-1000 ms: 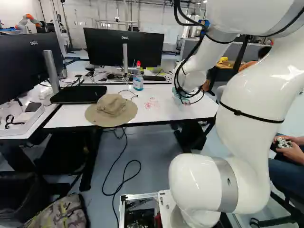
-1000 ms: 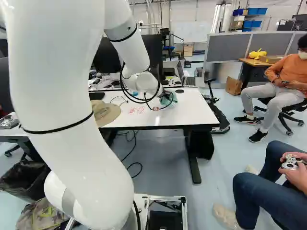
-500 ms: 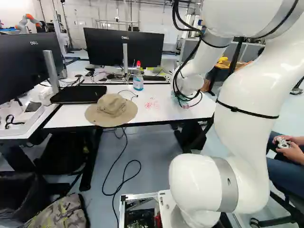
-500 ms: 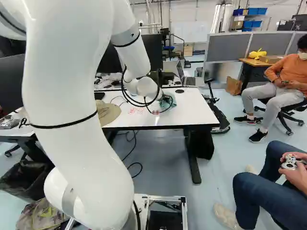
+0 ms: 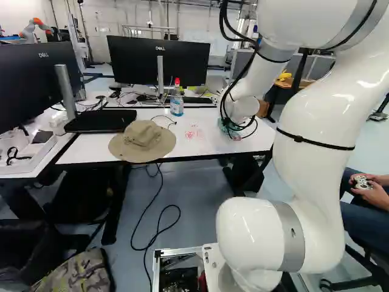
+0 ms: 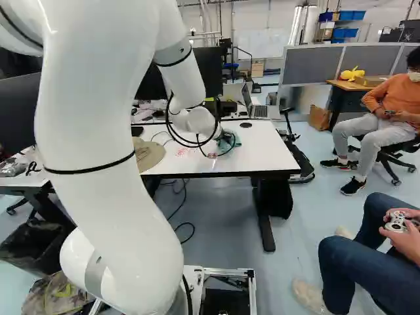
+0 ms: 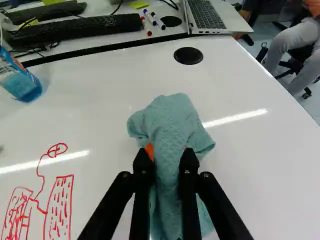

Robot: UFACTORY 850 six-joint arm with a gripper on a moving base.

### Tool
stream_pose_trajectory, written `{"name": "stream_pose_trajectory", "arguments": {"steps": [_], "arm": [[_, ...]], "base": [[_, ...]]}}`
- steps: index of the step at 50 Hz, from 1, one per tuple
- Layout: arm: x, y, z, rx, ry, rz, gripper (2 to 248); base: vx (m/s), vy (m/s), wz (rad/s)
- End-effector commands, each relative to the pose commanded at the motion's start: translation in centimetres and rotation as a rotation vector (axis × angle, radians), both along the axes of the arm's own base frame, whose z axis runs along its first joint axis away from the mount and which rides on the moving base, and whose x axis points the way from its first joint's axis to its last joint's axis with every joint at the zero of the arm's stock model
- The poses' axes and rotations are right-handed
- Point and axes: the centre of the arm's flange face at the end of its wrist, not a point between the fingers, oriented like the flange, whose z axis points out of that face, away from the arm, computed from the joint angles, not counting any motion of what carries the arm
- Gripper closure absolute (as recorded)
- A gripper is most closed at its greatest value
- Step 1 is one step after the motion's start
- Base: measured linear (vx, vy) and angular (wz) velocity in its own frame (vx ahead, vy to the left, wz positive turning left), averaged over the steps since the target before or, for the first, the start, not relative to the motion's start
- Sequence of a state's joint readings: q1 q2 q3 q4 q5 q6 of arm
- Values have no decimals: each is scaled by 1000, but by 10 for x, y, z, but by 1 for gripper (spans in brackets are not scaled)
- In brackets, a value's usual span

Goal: Clean the table with the green towel

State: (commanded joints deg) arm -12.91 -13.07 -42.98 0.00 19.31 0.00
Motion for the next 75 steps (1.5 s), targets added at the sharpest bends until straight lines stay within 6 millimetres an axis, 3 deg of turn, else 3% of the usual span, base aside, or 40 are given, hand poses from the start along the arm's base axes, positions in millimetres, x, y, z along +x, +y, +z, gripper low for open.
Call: {"name": "stream_pose_trajectory", "arguments": {"steps": [75], "arm": [[-6, 1, -6, 22, 95, 0, 188]], "base": [[0, 0, 0]]}}
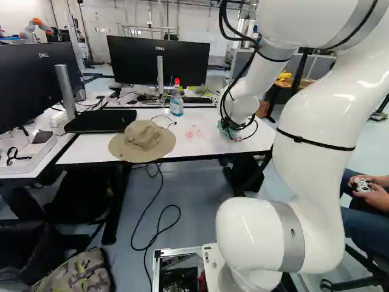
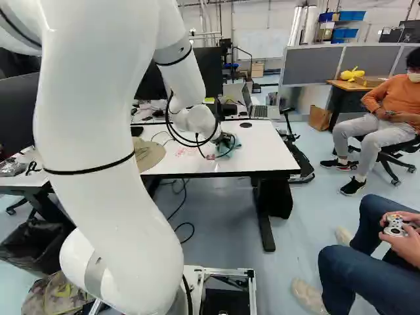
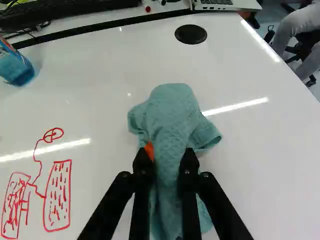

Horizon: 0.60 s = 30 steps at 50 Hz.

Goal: Clean the table with the green towel

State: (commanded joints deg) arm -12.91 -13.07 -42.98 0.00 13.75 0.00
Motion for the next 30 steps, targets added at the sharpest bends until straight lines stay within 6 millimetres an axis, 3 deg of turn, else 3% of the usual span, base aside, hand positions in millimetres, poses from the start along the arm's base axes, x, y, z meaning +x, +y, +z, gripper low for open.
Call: {"name": "stream_pose_trajectory", "arguments": {"steps": [30], "arm": [[0, 0, 0, -1, -3, 0, 188]], "base": [[0, 0, 0]]}}
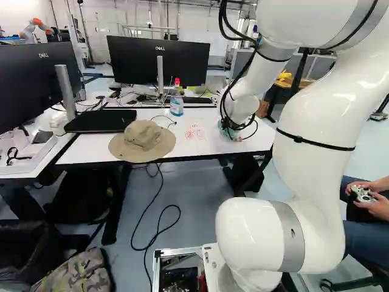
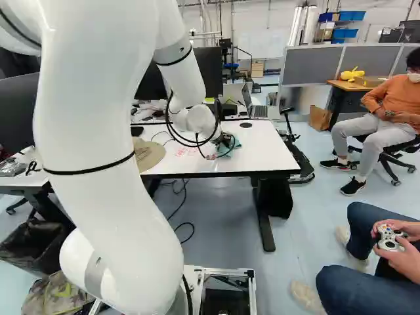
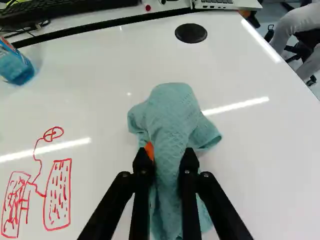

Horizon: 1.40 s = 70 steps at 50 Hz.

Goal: Clean the table with the green towel

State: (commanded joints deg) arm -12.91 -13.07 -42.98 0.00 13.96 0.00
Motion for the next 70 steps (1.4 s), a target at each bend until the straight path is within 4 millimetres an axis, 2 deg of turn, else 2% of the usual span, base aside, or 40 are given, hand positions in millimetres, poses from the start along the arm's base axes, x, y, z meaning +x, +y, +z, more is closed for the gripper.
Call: {"name": "stream_pose_trajectory", "arguments": {"steps": [17, 29, 39, 55, 70], "arm": [[2, 0, 0, 0, -1, 1, 188], [20, 1, -1, -2, -8, 10, 188], [32, 11, -1, -3, -12, 34, 188], [26, 36, -1, -2, -8, 81, 188], [5, 51, 0, 0, 2, 105, 188]], "base": [[0, 0, 0], [0, 0, 0], [0, 0, 0], [0, 0, 0], [0, 0, 0]]}}
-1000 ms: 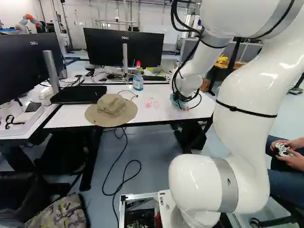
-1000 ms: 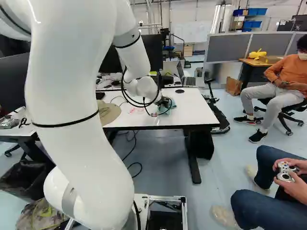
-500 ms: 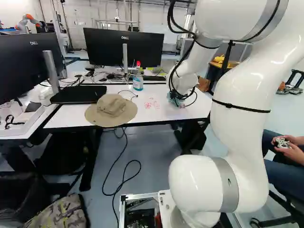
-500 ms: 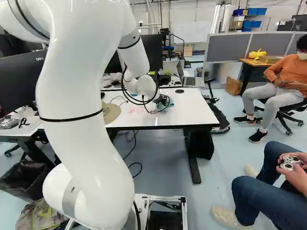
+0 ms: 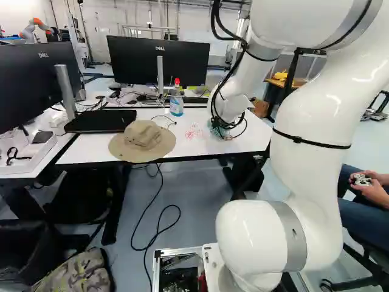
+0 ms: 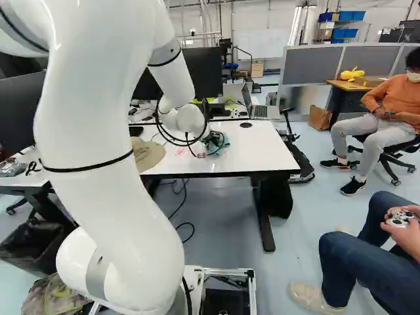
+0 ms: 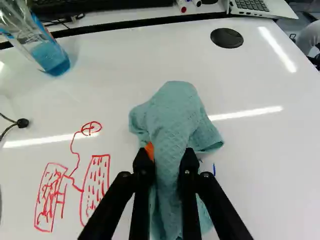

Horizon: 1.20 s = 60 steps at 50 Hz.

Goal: Clean the table with the green towel

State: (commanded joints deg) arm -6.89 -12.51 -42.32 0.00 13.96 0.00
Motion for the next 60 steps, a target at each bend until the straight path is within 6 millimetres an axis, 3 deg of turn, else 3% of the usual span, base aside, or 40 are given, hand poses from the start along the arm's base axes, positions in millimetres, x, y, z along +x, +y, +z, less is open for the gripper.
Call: {"name": "stream_pose_trajectory", "arguments": {"steps": [12, 32, 46, 60], "arm": [[-23, -2, 1, 1, 8, -9, 188], [-52, -22, 1, 2, 15, -65, 188], [-50, -44, 1, 2, 13, -112, 188], [-32, -62, 0, 1, 7, -139, 188]], "base": [[0, 0, 0], [0, 0, 0], [0, 0, 0], [0, 0, 0]]}}
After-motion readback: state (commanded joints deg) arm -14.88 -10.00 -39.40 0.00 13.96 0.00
